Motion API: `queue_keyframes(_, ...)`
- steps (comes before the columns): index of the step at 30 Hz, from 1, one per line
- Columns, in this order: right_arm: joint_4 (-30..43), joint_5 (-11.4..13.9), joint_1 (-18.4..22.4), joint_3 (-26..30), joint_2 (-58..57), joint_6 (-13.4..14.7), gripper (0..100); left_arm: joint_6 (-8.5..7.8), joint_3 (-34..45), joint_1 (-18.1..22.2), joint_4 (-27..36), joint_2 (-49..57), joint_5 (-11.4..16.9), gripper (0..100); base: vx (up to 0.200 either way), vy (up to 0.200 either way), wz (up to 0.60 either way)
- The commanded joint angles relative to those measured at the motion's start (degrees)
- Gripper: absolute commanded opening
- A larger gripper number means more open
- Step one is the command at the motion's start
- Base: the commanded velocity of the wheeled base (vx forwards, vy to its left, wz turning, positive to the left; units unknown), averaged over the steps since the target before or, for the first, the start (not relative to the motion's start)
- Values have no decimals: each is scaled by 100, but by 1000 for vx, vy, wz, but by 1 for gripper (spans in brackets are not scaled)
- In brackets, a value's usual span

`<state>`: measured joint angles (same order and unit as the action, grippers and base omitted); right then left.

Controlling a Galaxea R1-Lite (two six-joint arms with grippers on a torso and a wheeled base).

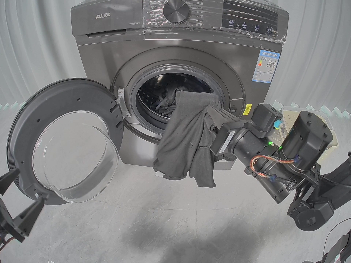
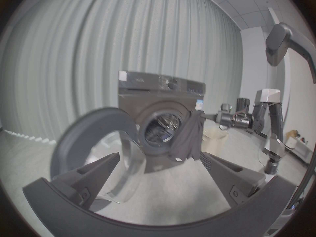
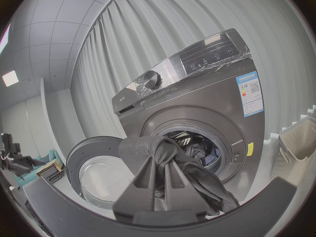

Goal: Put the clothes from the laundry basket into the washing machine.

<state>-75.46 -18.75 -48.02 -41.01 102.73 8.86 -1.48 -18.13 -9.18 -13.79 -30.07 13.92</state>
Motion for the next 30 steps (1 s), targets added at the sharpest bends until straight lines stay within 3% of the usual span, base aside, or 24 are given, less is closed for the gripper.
queue_keyframes(1,-13,56,-15,-171,45,1,0,-178,345,-1139,-1188,-3198,621,100,0,0,0)
queue_keyframes(5,-4,56,-15,-179,45,1,0,-151,257,-1402,-1653,-4041,629,100,0,0,0)
queue_keyframes(10,-4,56,-15,-171,45,1,0,-134,204,-1402,-2444,-4973,911,100,0,0,0)
queue_keyframes(15,-13,47,-32,-171,54,1,0,-134,125,-1429,-3130,-5773,946,100,0,0,0)
queue_keyframes(25,-13,38,-50,-179,107,1,0,227,-253,-1684,-4466,-7118,1016,100,0,0,0)
queue_keyframes(30,-74,38,-111,-135,124,10,0,235,-472,-1684,-4958,-7777,1060,100,0,0,0)
